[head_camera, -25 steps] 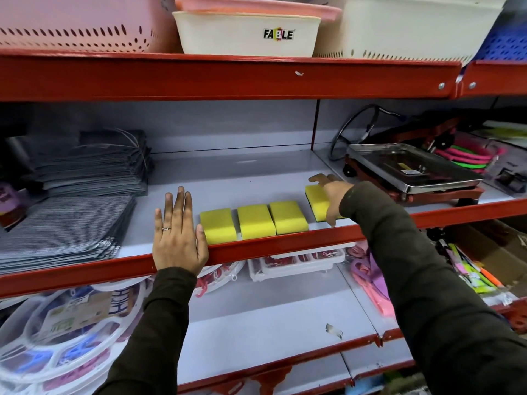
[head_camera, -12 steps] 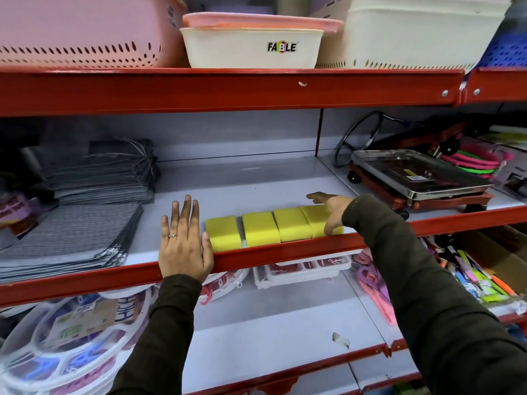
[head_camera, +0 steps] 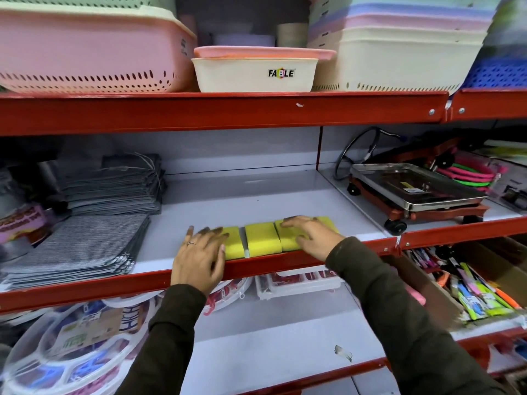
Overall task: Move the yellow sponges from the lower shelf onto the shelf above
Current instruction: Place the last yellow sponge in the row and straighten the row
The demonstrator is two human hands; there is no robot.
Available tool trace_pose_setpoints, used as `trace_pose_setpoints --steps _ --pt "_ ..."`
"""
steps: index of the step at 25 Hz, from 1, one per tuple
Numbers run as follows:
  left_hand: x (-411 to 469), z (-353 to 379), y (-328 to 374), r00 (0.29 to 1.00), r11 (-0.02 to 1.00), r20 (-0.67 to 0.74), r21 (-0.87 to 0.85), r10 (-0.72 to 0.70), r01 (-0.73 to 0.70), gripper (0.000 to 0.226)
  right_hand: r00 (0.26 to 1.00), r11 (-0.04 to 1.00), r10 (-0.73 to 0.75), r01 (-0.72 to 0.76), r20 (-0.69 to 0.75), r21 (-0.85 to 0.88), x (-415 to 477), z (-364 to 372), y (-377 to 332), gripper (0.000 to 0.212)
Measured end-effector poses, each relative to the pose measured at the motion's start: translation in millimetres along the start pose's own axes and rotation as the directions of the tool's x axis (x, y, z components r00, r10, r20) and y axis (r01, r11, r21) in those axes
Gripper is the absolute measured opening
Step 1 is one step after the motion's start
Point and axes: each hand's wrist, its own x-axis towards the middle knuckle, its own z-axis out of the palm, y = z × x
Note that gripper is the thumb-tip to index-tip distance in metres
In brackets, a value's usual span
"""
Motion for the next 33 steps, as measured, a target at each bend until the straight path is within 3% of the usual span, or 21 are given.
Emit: trace_pose_setpoints --steps 6,10,16,18,21,25,29,33 --pt "-6 -12 11 0.989 0.998 0.15 -0.049 -0.021 0.029 0.051 0.993 0.994 -0.042 0.053 0.11 -0.091 2 42 -41 0.054" --pt "-17 -20 11 0.991 0.993 0.136 -0.113 -0.023 0.039 0.046 0.996 0.993 -0.06 0.066 0.067 -0.093 -9 53 -47 0.052" --pt "-11 -25 27 0.984 0.992 0.143 -0.057 -0.102 0.111 0.047 0.998 0.994 -0.063 0.066 0.031 -0.09 -11 52 -50 0.055" --pt "-3 -23 35 0.986 0.99 0.114 -0.056 -0.119 0.126 0.049 0.998 0.994 -0.051 0.046 -0.044 -0.099 -15 42 -40 0.057" --pt "20 -14 62 0.972 0.991 0.233 -0.127 -0.005 0.035 0.054 0.985 0.987 0.082 -0.102 -0.152 -0.125 -22 22 -9 0.06" --pt "49 7 114 0.914 0.974 0.367 -0.204 0.171 -0.101 0.069 0.952 0.939 0.278 -0.297 -0.126 -0.175 -36 7 29 0.058" --pt "45 24 135 0.886 0.972 0.409 -0.178 0.217 -0.156 0.078 0.963 0.945 0.263 -0.269 -0.052 -0.189 -45 8 38 0.06" --pt "29 24 133 0.915 0.976 0.339 -0.051 0.217 -0.213 0.062 0.97 0.95 0.236 -0.242 -0.057 -0.195 -49 9 37 0.059"
